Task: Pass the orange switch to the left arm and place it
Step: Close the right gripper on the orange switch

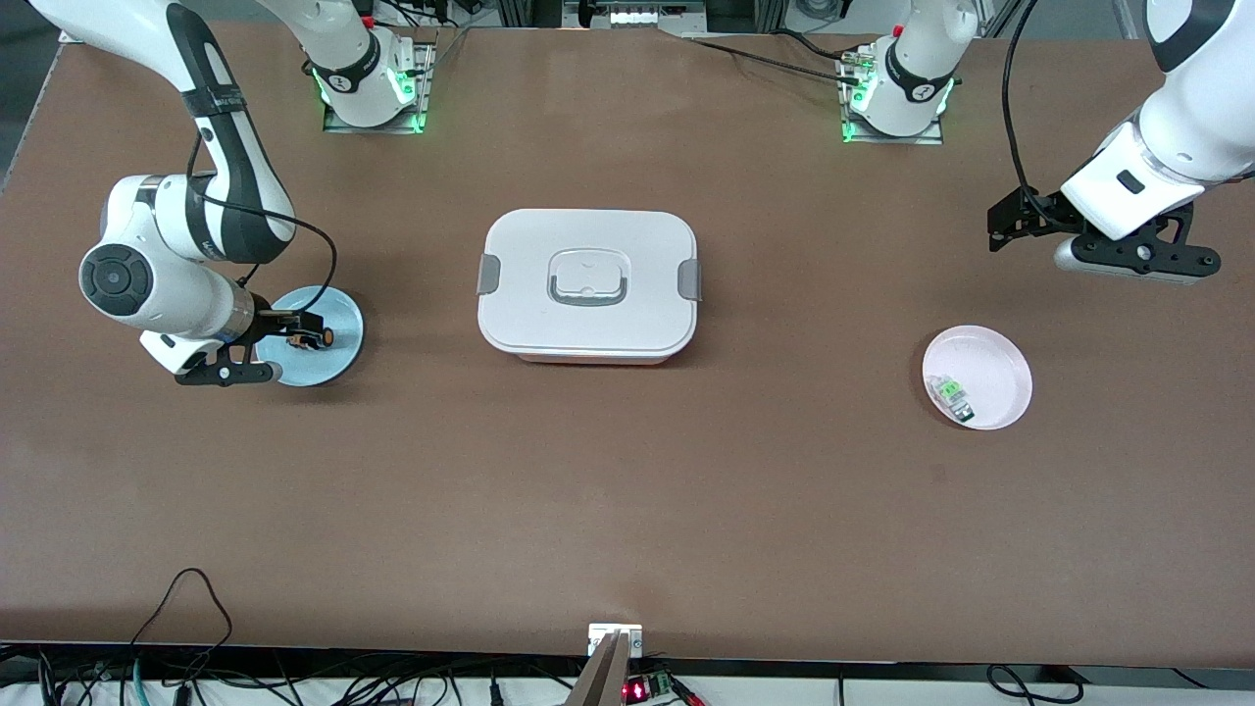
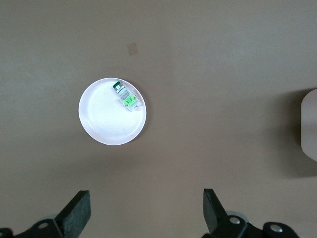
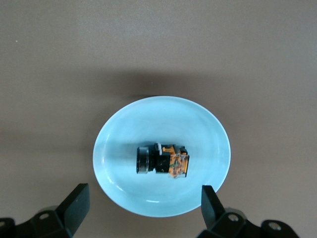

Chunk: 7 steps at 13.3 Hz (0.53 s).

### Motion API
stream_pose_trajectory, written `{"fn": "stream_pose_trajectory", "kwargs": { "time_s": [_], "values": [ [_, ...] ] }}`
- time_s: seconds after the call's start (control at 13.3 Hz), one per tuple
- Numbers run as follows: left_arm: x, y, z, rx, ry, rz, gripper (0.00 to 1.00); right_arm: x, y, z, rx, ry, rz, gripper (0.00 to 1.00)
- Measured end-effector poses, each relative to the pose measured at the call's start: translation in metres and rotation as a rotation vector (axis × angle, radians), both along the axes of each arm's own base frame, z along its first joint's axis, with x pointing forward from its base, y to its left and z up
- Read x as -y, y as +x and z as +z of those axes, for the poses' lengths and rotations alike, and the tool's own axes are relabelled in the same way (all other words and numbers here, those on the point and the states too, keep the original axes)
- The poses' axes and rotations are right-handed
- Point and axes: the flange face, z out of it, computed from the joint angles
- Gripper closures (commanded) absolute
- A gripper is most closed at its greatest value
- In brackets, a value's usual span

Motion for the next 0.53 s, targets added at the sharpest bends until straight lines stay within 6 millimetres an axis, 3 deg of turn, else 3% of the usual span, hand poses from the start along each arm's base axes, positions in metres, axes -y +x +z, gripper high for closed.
{"fn": "stream_pose_trajectory", "kwargs": {
  "time_s": [0.3,0.53],
  "values": [
    [0.000,0.000,0.000,0.000,0.000,0.000,0.00,0.027,-0.004,-0.035,0.017,0.015,0.047,0.00],
    [0.000,0.000,0.000,0.000,0.000,0.000,0.00,0.027,-0.008,-0.056,0.006,0.016,0.050,0.00]
  ]
}}
